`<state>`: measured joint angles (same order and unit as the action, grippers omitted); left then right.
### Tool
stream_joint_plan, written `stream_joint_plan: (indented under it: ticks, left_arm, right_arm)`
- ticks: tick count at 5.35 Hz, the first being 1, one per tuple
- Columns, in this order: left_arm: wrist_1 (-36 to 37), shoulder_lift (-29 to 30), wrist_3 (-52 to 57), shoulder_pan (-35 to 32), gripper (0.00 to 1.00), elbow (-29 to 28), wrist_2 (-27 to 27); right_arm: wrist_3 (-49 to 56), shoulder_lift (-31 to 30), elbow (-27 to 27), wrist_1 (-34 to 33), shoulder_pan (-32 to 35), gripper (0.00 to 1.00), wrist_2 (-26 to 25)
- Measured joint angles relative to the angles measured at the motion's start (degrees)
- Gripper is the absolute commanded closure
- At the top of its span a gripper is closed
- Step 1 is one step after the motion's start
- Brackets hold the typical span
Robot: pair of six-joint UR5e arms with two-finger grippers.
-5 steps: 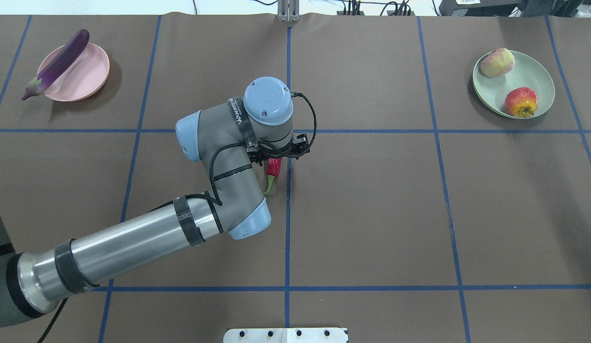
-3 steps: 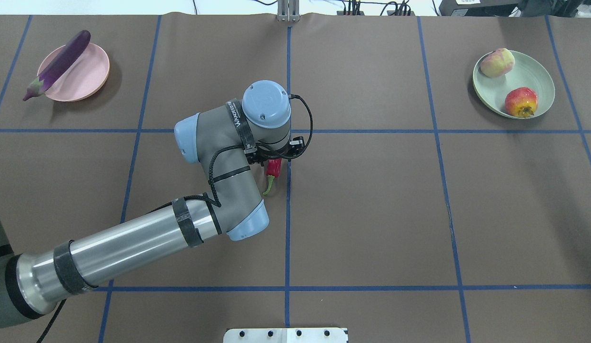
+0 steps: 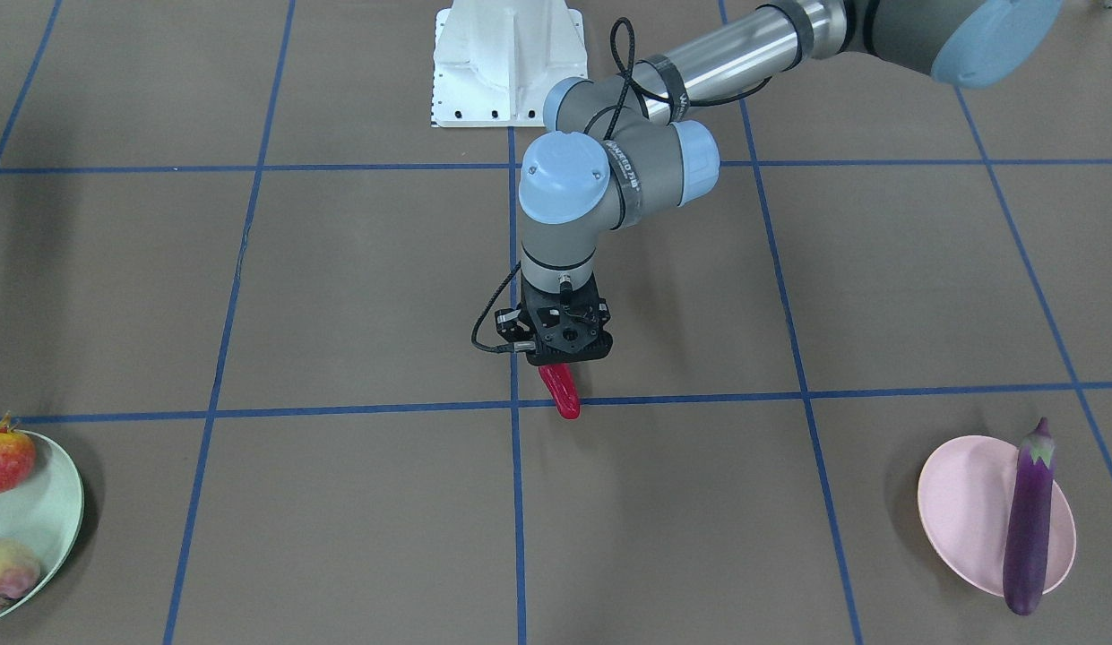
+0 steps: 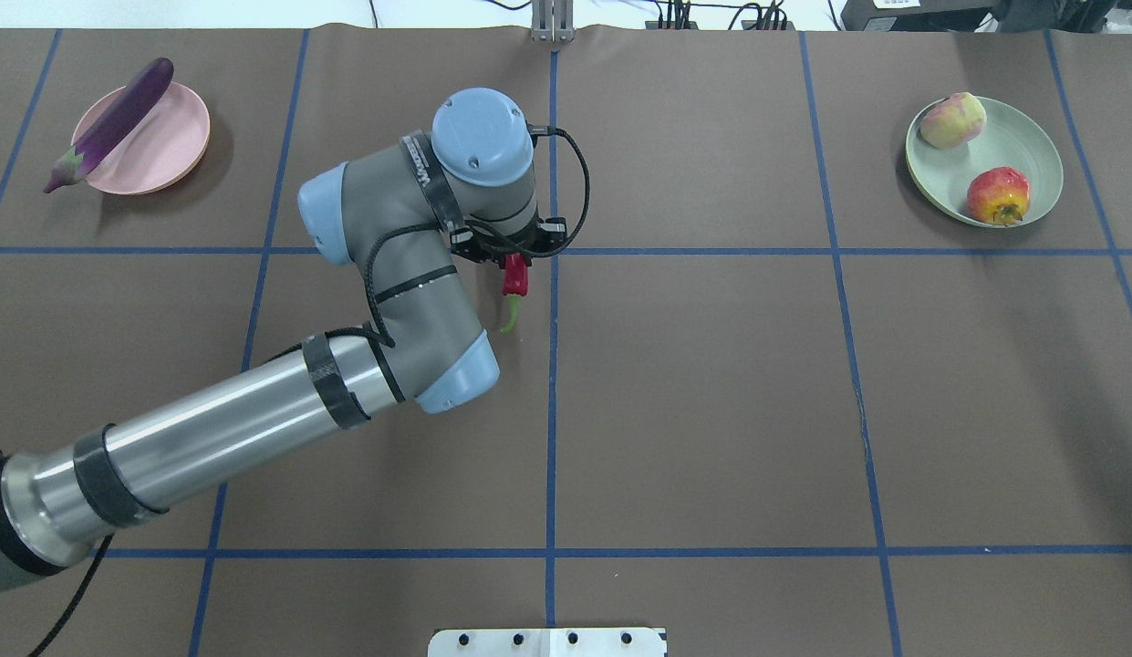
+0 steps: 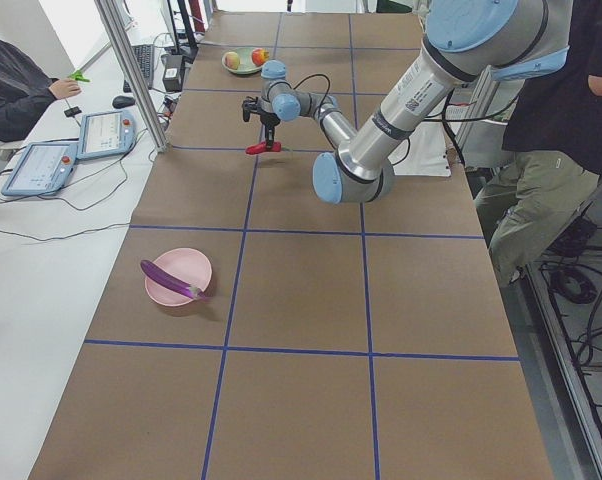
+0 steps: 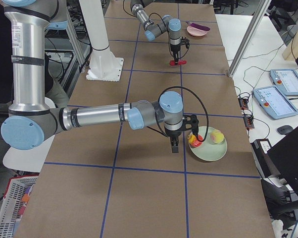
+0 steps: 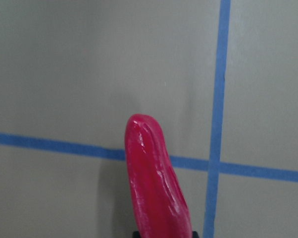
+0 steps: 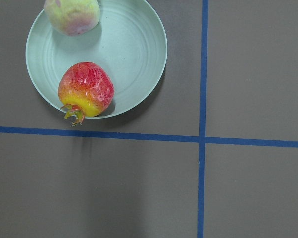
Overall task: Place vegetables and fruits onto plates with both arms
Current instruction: 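Carry the chili pepper to the pink plate and release it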
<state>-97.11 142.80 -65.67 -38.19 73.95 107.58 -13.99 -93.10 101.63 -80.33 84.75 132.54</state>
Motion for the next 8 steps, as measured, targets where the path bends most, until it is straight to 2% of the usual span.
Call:
stream_joint_plan:
  ticks: [2, 3, 4, 5, 6, 8]
  left_arm:
    - [2.4, -5.1, 26.1, -14.7, 1.0, -1.5, 8.7]
    - [2.1, -8.0, 43.1, -21.8, 1.0, -5.3, 11.2]
    - [1.6, -10.5, 57.0, -26.2, 0.96, -8.9, 10.8]
    - [-0.6, -13.4, 64.6, -28.2, 0.01, -10.8, 7.3]
    - [-5.0, -16.2, 66.7, -28.4, 0.0, -11.3, 2.7]
    - [-8.5, -17.9, 64.1, -28.1, 0.0, -10.0, 0.1]
  right_arm:
    - [-0.1, 0.2, 0.0, 0.0, 0.0, 0.0, -0.1]
    - [-0.1, 0.2, 0.0, 0.0, -0.1, 0.0, -0.1]
    - [-0.1, 0.2, 0.0, 0.0, -0.2, 0.0, -0.1]
    - [-0.2, 0.2, -0.1, 0.0, -0.2, 0.0, -0.1]
    - [-0.2, 0.2, -0.1, 0.0, -0.4, 0.0, -0.1]
    - [-0.2, 0.3, -0.1, 0.0, -0.5, 0.0, -0.2]
